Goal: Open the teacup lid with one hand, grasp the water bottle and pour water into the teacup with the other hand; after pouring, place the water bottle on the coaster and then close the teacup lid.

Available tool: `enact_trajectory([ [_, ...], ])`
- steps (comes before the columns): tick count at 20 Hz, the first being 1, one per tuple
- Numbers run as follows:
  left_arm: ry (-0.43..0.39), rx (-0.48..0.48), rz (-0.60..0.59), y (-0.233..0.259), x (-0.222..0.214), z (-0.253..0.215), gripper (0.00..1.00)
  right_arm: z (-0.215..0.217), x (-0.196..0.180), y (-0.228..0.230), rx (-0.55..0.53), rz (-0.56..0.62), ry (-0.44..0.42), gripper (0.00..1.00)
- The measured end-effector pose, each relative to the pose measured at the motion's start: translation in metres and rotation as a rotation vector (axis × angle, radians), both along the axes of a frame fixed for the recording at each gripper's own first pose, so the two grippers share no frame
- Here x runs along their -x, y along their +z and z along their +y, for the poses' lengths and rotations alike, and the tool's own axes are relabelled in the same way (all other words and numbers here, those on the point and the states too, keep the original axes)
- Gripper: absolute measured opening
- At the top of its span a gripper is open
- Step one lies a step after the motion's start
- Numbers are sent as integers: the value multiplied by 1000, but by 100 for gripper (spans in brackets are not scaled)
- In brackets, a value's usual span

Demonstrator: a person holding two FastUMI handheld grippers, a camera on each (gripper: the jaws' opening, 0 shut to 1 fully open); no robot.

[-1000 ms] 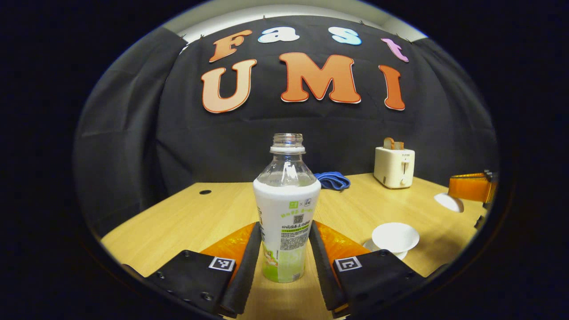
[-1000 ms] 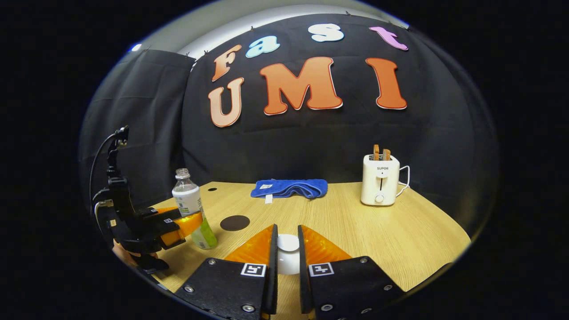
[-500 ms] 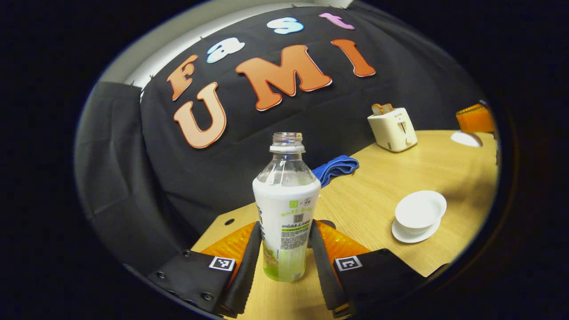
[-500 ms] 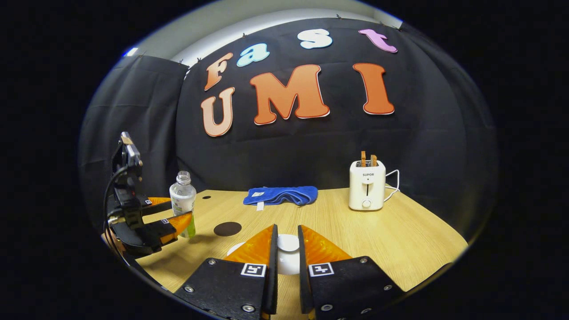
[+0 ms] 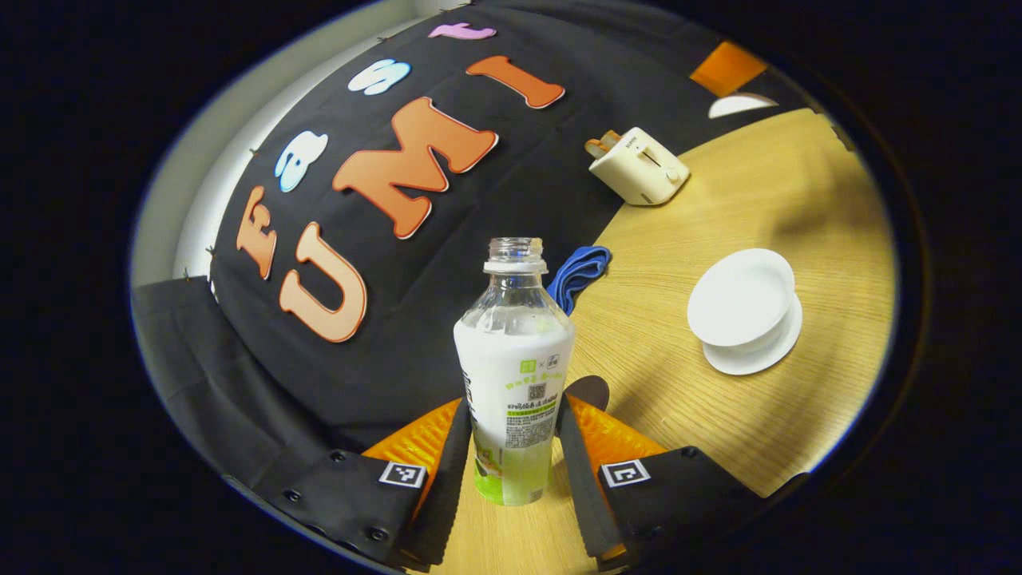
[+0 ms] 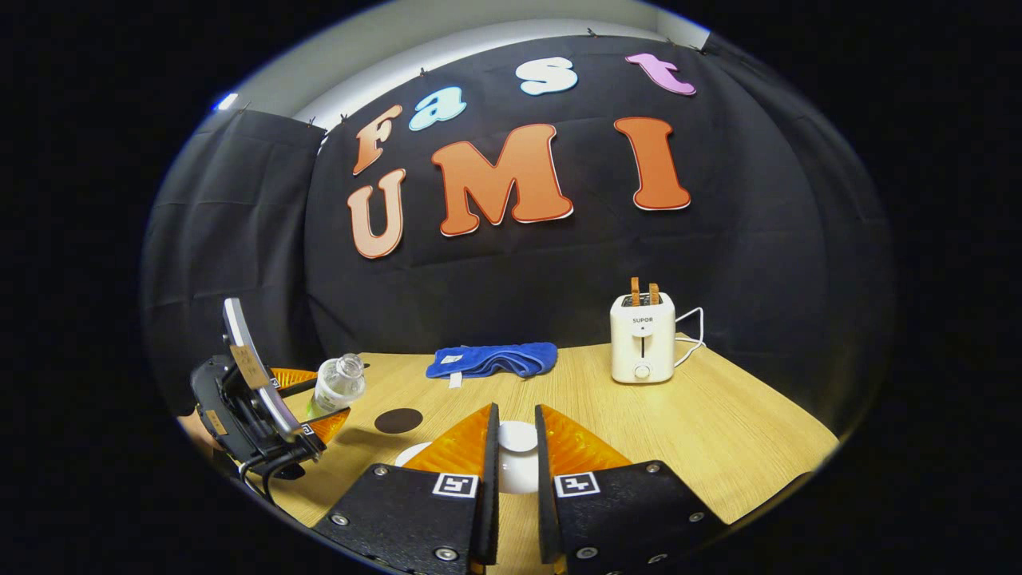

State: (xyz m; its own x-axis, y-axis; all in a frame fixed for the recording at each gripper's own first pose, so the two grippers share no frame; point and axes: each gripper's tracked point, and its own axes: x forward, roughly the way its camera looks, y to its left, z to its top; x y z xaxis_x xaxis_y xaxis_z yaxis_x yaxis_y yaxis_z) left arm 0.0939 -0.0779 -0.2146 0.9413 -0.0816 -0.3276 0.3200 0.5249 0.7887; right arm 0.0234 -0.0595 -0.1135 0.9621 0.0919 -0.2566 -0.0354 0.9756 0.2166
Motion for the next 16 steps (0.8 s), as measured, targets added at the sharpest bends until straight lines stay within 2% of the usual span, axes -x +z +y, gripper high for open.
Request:
enact_trajectory([
  [2, -20, -61, -5, -1, -1, -2, 65, -6, 1, 1, -6, -4, -7, 20],
  [8, -116, -223, 19, -10, 5, -14, 63, -17, 1, -7, -9, 6, -20, 20],
  [15, -176, -396, 16, -8, 2, -12, 63, -21, 2, -9, -8, 5, -26, 20],
  [16, -186, -420, 15, -7, 3, -11, 65, -22, 2, -10, -7, 8, -27, 20],
])
